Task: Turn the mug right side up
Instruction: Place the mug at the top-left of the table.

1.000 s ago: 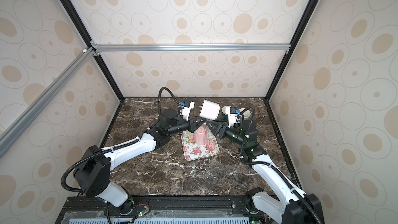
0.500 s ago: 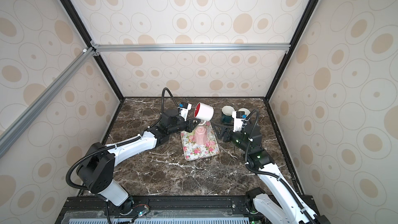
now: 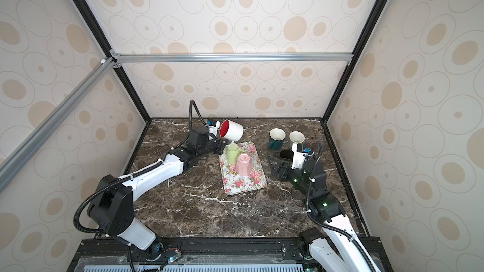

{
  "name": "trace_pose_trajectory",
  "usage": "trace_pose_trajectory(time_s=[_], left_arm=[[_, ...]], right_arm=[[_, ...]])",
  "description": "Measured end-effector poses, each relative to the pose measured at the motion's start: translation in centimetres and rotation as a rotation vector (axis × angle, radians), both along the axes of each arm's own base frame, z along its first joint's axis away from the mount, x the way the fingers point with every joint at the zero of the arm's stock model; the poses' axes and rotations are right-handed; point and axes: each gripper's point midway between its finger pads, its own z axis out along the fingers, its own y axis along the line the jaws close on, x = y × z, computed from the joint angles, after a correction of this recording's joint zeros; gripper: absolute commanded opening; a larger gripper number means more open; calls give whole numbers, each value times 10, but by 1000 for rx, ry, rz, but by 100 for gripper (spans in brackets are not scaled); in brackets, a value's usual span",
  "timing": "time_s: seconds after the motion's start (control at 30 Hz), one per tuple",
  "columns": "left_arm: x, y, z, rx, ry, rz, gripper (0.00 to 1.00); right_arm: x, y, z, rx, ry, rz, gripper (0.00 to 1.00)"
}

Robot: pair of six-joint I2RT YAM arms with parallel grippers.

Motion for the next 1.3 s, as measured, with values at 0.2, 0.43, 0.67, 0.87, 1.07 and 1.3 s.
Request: trace_pose_trajectory(time_s=[0.2, 0.43, 0.67, 0.87, 1.07, 1.3], left_arm=[[16, 59, -13, 209, -18, 201, 0], [36, 106, -40, 442, 6, 353, 0], [54, 136, -89, 557, 98, 395, 0], [61, 158, -129, 602, 184, 403, 0], [71, 168, -143, 623, 211, 419, 0], [85, 170, -134, 653, 187, 440, 0]], right_arm=[[-14, -7, -7, -23, 27, -14, 78], [-12, -7, -30, -94, 121, -1, 78], [-8, 0, -46, -104, 179, 34, 78], [2, 5, -74, -124, 260, 45, 78], [8, 8, -95, -153, 328, 57, 78], [14, 11, -104, -160, 345, 65, 78]])
